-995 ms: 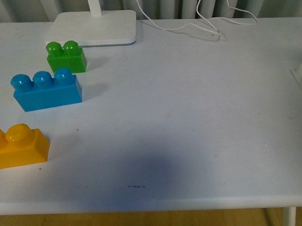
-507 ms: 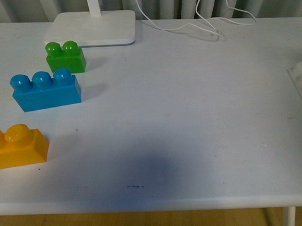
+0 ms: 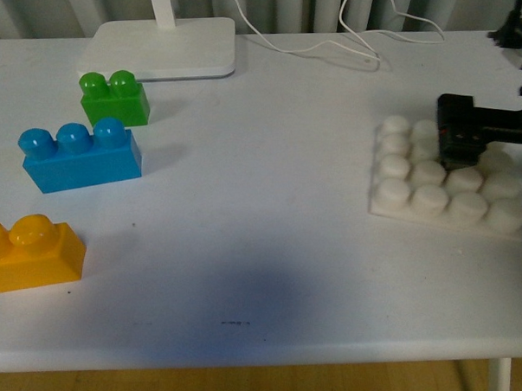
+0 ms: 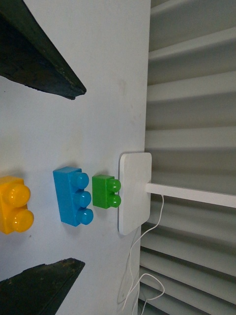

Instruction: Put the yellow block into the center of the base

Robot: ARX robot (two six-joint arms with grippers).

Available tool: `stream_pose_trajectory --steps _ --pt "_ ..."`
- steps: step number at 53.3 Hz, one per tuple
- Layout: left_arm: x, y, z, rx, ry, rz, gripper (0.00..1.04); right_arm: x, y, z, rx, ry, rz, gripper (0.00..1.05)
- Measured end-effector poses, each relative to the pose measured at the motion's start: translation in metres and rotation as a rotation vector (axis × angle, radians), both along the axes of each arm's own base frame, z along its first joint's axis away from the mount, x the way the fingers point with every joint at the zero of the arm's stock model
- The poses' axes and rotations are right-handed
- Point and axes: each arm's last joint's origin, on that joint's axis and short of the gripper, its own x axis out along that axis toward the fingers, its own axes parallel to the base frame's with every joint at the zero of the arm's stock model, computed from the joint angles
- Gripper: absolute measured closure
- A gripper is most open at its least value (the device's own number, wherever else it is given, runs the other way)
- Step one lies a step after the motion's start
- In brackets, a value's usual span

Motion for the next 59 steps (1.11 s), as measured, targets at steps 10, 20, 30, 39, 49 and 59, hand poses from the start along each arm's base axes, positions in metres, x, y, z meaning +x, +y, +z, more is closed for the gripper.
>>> stream_pose_trajectory --steps 10,20,30,39,49,59 --pt "0.000 0.000 0.000 0.000 0.000 0.000 0.06 -0.001 0.043 -0.001 0.027 0.004 0.026 0.09" --pt "0.000 0.000 0.000 0.000 0.000 0.000 0.06 0.007 0.077 0.000 0.025 -0.011 -0.011 0.09" --pt "0.000 0.000 0.000 0.000 0.000 0.000 0.06 0.014 0.097 0.001 0.041 -0.012 -0.013 0.09" --pt "0.000 0.000 0.000 0.000 0.000 0.000 0.06 0.014 0.112 0.001 0.042 -0.014 0.020 0.09" --pt "0.000 0.000 0.000 0.000 0.000 0.000 0.06 0.014 0.123 0.002 0.046 -0.018 0.048 0.09" --pt "0.000 0.000 0.000 0.000 0.000 0.000 0.06 0.014 0.127 0.004 0.047 -0.024 0.059 0.09"
